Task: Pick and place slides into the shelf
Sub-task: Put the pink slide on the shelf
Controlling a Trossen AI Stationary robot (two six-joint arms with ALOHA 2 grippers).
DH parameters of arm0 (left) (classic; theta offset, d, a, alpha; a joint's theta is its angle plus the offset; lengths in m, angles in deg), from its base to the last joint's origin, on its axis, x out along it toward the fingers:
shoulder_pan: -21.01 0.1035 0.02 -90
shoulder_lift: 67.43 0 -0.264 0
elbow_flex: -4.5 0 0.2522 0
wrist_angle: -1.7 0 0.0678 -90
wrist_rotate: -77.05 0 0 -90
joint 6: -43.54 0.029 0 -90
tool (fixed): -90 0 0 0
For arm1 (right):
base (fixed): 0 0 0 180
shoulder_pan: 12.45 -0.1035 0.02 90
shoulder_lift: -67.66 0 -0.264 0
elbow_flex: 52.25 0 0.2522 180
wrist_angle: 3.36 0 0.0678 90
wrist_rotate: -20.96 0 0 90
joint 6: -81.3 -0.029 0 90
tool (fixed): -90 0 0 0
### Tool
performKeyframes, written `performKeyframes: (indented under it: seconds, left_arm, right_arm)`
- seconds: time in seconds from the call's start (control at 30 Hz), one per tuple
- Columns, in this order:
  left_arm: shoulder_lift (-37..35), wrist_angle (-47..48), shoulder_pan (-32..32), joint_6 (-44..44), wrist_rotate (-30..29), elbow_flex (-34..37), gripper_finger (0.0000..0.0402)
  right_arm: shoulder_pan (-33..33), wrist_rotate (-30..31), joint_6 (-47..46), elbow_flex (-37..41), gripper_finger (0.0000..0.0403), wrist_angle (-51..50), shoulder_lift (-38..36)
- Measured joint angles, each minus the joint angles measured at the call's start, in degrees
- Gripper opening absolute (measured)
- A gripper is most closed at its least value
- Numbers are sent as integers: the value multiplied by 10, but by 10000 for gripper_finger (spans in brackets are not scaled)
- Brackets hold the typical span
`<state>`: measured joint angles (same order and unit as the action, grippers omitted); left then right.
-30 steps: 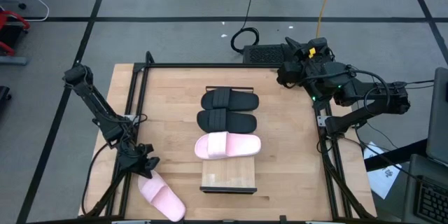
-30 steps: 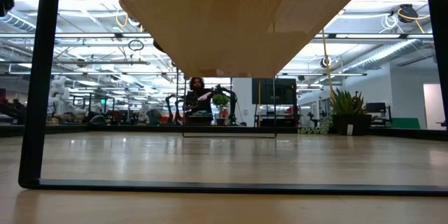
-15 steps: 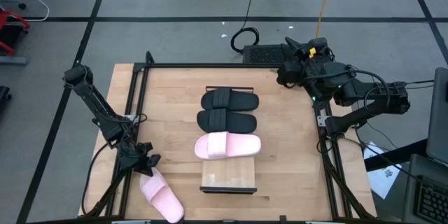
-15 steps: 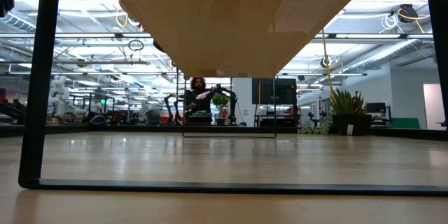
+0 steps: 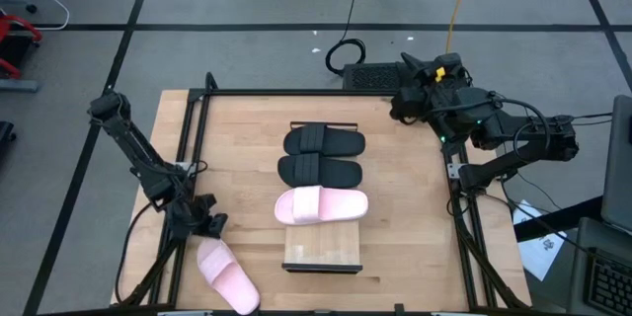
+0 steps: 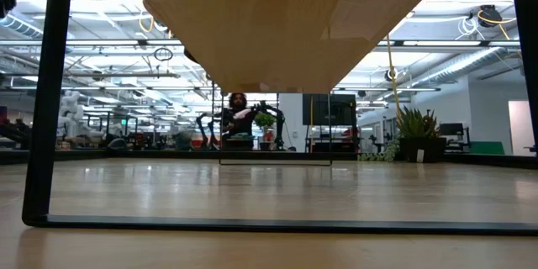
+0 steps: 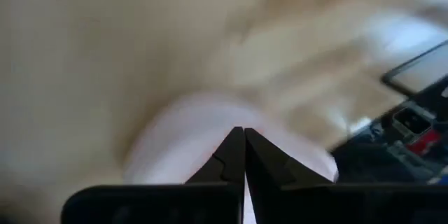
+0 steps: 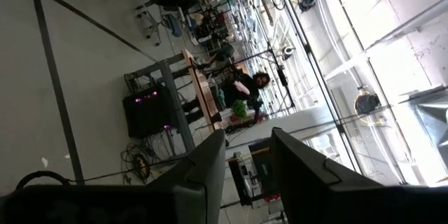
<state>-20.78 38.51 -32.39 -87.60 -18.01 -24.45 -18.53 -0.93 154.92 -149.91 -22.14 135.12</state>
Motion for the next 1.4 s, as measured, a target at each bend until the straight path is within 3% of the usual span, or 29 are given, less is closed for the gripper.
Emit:
performKeyframes:
  seconds: [0.17, 0.43, 0.73, 1.03, 1.4]
  left_arm:
    - [-1, 58, 0, 24, -31, -36, 1]
    - [-15, 84, 0, 44, -3, -88, 23]
    - [-3, 24, 0, 55, -24, -123, 37]
    - [30, 32, -19, 36, -11, -123, 43]
    - [59, 44, -50, 27, -9, -123, 164]
  right_arm:
    - [0, -27, -8, 0, 107, 0, 0]
    - [0, -21, -5, 0, 107, -5, 0]
    - [0, -19, -10, 0, 107, -13, 0]
    - [0, -7, -10, 0, 107, -21, 0]
    - [0, -7, -10, 0, 107, -21, 0]
